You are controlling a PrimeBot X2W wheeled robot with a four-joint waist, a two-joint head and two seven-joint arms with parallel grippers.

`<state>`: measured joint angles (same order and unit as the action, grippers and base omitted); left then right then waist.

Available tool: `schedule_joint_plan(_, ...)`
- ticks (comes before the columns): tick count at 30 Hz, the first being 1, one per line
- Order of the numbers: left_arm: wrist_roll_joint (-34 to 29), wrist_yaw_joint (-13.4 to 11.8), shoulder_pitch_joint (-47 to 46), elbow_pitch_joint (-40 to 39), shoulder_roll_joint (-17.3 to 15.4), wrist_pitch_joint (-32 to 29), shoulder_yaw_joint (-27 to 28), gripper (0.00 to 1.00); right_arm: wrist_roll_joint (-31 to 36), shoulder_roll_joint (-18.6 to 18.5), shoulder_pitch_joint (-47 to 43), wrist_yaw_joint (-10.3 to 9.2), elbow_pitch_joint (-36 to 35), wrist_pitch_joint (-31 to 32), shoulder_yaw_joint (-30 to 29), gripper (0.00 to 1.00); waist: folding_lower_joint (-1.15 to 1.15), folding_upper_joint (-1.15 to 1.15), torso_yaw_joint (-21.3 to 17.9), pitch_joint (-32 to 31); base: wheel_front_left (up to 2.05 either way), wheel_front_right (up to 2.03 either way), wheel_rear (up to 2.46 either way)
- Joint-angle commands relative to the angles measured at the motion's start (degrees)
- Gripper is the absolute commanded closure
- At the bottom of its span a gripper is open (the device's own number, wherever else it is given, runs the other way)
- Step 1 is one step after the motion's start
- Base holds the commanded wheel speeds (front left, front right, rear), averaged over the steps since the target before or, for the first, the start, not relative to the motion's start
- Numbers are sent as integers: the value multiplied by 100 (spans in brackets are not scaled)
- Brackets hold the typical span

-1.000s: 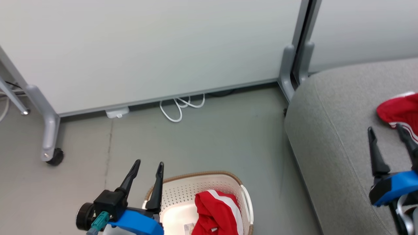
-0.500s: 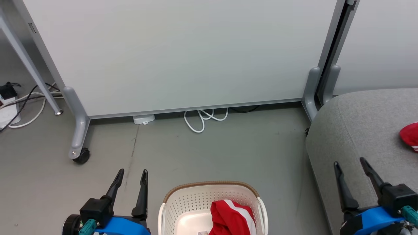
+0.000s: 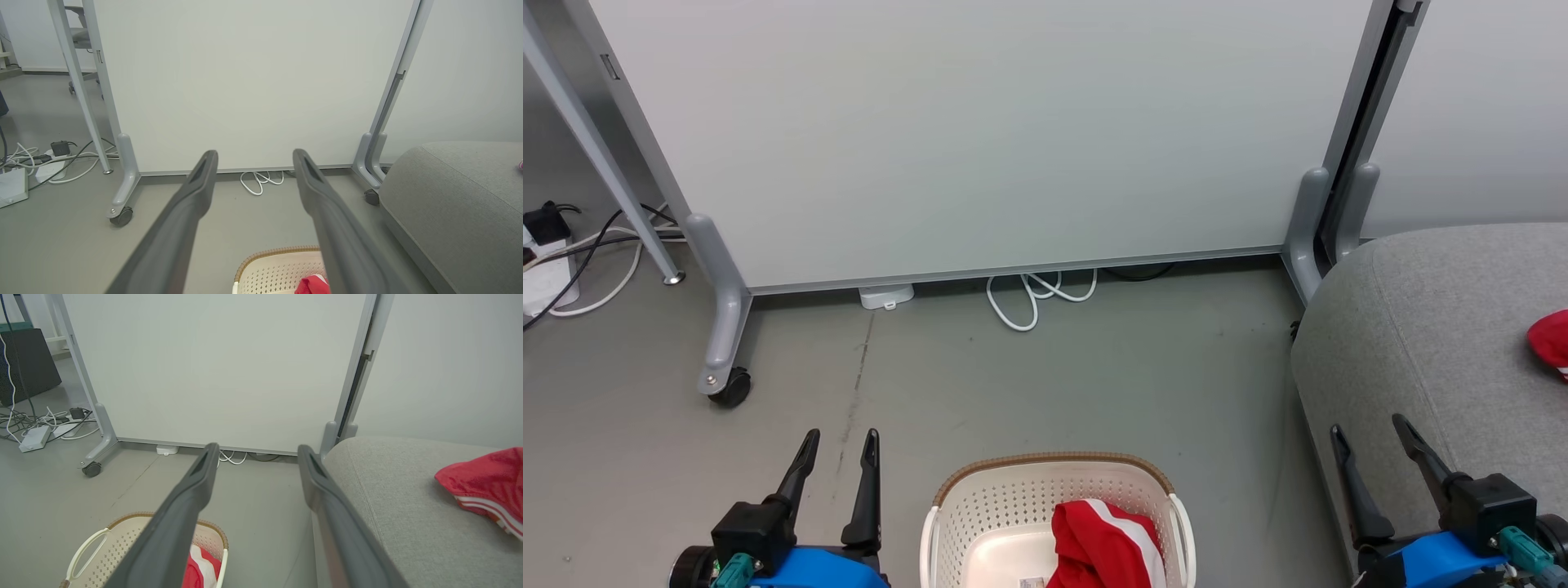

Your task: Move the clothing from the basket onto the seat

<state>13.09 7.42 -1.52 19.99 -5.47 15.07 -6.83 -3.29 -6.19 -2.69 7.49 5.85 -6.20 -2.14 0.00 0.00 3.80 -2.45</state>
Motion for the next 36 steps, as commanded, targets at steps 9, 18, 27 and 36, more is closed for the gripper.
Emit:
schedule_joint_plan(9, 5, 6, -15, 41, 11, 15, -45, 0, -63, -17, -31, 1, 45, 17, 21, 0, 0, 0, 23, 28, 0, 0, 0)
schedule_joint_plan(18, 15, 6, 20, 40, 13, 15, -53, 0, -97, 8, -22, 1, 33, 10, 46, 0, 0, 0, 8, 65, 0, 0, 0)
schedule_joint_plan(27, 50, 6, -70, 72, 49, 15, -111, 0, -73, -9, 204, 1, -97, 39, 170, 0, 0, 0, -119, 391, 0, 0, 0)
schedule_joint_plan(36, 58, 6, -661, 26, 137, 15, -307, 0, -91, -241, 823, 1, -481, 67, 246, 0, 0, 0, -308, 1688, 0, 0, 0)
